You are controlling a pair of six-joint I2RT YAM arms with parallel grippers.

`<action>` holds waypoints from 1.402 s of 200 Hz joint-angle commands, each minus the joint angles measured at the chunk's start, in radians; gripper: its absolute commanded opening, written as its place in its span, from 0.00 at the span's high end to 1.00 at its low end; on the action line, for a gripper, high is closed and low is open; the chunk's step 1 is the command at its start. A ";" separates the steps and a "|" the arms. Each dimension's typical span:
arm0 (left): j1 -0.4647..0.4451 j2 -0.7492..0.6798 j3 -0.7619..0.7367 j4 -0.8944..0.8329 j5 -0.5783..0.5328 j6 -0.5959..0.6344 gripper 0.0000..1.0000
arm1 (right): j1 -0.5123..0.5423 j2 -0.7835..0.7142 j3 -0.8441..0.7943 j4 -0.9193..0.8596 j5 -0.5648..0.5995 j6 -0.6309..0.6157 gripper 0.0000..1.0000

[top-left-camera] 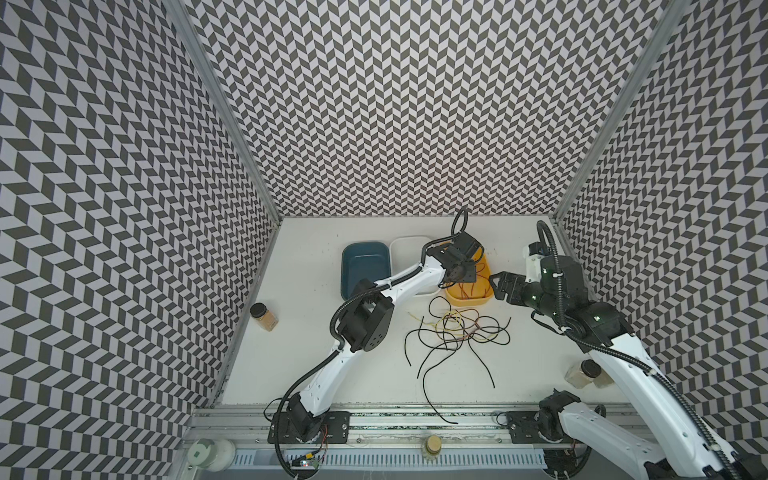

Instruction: Untangle the cables

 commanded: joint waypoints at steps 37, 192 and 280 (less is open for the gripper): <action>0.016 -0.051 -0.009 -0.115 0.030 0.065 0.28 | -0.099 0.131 -0.020 0.201 -0.090 0.092 0.22; 0.025 -0.137 -0.144 0.025 0.086 0.150 0.29 | -0.159 0.515 0.065 0.407 -0.405 0.342 0.38; 0.024 -0.127 -0.134 0.017 0.085 0.185 0.28 | -0.181 0.595 0.116 0.415 -0.487 0.350 0.58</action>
